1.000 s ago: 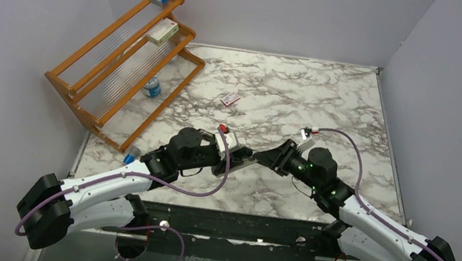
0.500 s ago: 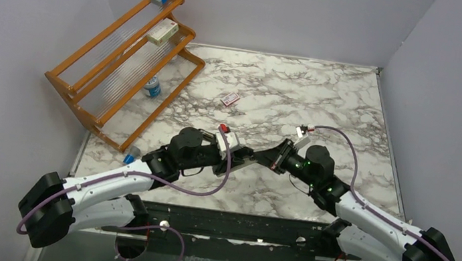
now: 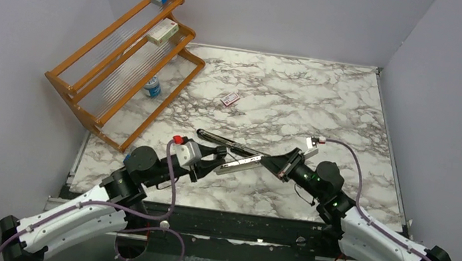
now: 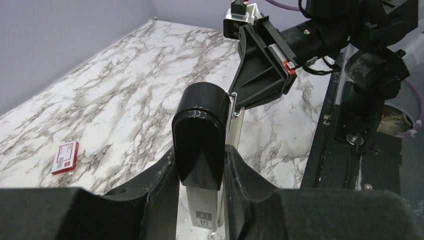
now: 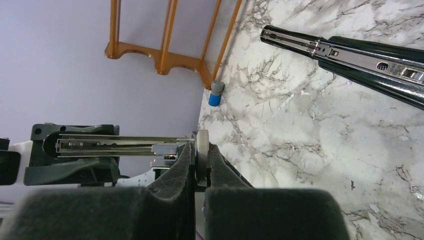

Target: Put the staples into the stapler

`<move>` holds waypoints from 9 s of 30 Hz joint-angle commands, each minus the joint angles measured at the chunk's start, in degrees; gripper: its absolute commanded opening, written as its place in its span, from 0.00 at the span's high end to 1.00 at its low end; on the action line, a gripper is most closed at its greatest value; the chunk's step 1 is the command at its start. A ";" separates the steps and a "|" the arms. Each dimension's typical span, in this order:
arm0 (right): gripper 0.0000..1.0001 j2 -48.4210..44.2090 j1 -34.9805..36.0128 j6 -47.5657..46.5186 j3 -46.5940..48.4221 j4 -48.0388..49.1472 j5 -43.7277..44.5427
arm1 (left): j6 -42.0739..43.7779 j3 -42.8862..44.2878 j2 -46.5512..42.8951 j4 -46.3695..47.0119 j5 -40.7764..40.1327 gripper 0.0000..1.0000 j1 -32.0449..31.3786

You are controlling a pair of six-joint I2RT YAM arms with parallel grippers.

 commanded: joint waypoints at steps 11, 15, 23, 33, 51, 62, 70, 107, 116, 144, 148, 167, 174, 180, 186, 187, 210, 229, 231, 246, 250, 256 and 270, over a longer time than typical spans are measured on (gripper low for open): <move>0.99 -6.61 -0.73 -10.15 11.13 -21.39 9.05 | -3.49 2.25 -27.18 -16.50 -23.76 0.63 0.83; 0.99 -6.07 -0.81 -12.58 15.21 -23.98 9.97 | -2.98 5.19 -27.59 -21.51 -25.99 0.55 0.86; 0.99 -7.11 -0.82 -14.35 19.07 -25.92 10.55 | 0.32 9.39 -27.54 -25.13 -27.58 0.40 0.86; 0.99 -7.24 -0.82 -12.80 20.84 -24.55 5.94 | 4.38 10.47 -20.29 -23.44 -18.59 0.39 0.87; 0.99 -11.38 -0.74 -7.42 14.09 -15.17 1.03 | 15.92 9.62 14.45 -5.48 13.90 0.35 0.85; 0.99 -12.30 -0.80 -9.60 13.91 -13.16 -1.52 | 17.88 8.55 18.53 -5.82 15.56 0.43 0.89; 0.99 -11.93 -0.81 -10.79 13.69 -11.16 -3.88 | 17.85 8.23 18.97 -4.77 13.19 0.41 0.85; 0.99 -10.86 -0.81 -11.71 13.52 -10.08 -5.29 | 18.66 8.45 18.68 -9.75 10.79 0.83 0.93; 0.84 -12.17 -0.79 -14.06 14.23 -16.54 -1.50 | 23.40 10.96 18.67 -14.62 8.39 1.00 0.99; 0.58 -21.19 -0.78 -23.43 24.52 -43.54 13.40 | 51.78 24.95 41.79 -38.54 16.75 1.00 2.80; 0.58 -22.60 -0.79 -24.04 25.56 -47.07 14.89 | 54.79 27.54 46.84 -39.42 15.51 1.00 3.41; 0.58 -27.02 -0.73 -22.90 25.25 -56.03 15.37 | 60.47 39.56 66.27 -44.92 11.67 1.00 5.16; 0.58 -27.03 -0.76 -22.74 25.58 -56.81 15.32 | 58.94 41.71 69.40 -44.47 13.71 0.97 6.08; 0.58 -27.13 -0.80 -22.73 25.80 -57.35 15.42 | 57.13 42.53 70.68 -44.33 12.60 0.91 6.31; 0.58 -27.13 -0.74 -22.98 25.67 -57.12 15.59 | 55.81 41.88 69.49 -44.26 13.99 0.73 6.38; 0.58 -27.05 -0.83 -23.15 25.71 -57.07 15.63 | 55.58 41.83 69.23 -44.28 14.29 0.71 6.41; 0.57 -24.64 -0.81 -31.98 29.05 -53.26 21.65 | 22.42 28.22 38.29 -11.32 17.37 0.22 17.85; 0.53 -5.07 -0.79 -43.70 35.72 -46.72 18.00 | -26.33 27.64 33.09 -27.28 -10.53 0.12 20.94; 0.52 -2.50 -0.75 -44.30 36.89 -47.52 17.17 | -29.75 28.49 33.91 -27.47 -12.28 0.11 20.94; 0.42 25.90 -0.80 -51.00 53.10 -49.08 9.51 | -23.31 47.84 58.35 -34.11 -7.40 0.01 30.20; 0.42 26.42 -0.83 -49.81 53.49 -48.61 8.71 | -16.46 55.07 66.27 -32.88 -9.02 0.01 30.23; 0.42 16.76 -0.82 -45.03 43.39 -49.55 7.07 | -8.76 66.00 78.66 -33.41 -5.84 0.05 30.26; 0.42 1.07 -0.83 -39.80 32.23 -55.77 2.09 | 10.97 73.25 92.53 -27.04 5.28 0.06 30.25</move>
